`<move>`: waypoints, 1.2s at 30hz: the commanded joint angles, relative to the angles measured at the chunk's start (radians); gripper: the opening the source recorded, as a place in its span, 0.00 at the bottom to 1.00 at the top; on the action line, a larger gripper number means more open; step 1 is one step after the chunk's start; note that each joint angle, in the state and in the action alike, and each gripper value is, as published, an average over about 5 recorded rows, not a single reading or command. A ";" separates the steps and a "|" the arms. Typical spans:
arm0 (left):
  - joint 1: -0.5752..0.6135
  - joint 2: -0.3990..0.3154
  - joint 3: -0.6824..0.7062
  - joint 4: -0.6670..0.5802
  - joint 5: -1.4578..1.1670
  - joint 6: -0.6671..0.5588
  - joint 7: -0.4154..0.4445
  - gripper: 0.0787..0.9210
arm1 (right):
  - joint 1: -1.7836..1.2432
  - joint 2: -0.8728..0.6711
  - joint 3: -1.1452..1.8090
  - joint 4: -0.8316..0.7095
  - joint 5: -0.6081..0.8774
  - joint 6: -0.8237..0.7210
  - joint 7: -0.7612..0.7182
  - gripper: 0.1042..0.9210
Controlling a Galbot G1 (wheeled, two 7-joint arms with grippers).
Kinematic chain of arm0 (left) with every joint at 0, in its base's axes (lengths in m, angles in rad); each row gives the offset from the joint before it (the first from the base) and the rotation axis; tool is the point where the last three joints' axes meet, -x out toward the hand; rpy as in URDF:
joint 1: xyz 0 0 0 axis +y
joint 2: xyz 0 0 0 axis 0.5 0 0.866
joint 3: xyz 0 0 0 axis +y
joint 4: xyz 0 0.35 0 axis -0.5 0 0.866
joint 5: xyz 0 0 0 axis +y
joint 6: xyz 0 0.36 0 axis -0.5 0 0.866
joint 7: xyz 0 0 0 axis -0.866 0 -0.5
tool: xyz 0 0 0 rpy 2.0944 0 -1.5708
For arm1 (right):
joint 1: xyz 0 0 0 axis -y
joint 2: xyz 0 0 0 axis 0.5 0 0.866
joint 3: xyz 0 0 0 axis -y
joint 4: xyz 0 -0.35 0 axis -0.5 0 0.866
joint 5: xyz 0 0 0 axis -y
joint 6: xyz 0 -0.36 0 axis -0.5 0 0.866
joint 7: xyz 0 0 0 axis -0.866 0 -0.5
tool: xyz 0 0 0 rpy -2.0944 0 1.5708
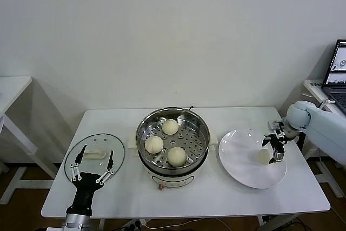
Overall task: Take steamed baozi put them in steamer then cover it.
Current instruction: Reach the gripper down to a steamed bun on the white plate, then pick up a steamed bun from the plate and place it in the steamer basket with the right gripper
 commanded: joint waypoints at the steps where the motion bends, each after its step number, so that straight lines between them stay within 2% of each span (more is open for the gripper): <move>1: 0.000 0.000 -0.001 0.001 0.000 0.001 -0.001 0.88 | -0.043 0.023 0.030 -0.056 -0.036 -0.005 0.020 0.88; 6: 0.000 0.001 -0.004 0.003 0.000 0.001 -0.002 0.88 | -0.046 0.028 0.034 -0.063 -0.035 -0.004 0.021 0.87; 14: 0.000 0.002 -0.001 0.000 0.000 0.003 -0.002 0.88 | -0.015 0.016 0.028 -0.031 -0.023 0.000 0.004 0.71; 20: -0.002 0.002 0.008 -0.008 0.004 0.007 -0.003 0.88 | 0.126 0.001 0.009 0.030 -0.001 0.024 -0.097 0.65; 29: -0.002 0.005 0.021 -0.012 0.012 0.009 -0.006 0.88 | 0.526 0.075 -0.200 0.191 0.249 0.014 -0.312 0.64; 36: 0.001 0.008 0.018 -0.014 0.014 0.008 -0.010 0.88 | 0.696 0.208 -0.348 0.301 0.428 -0.048 -0.301 0.64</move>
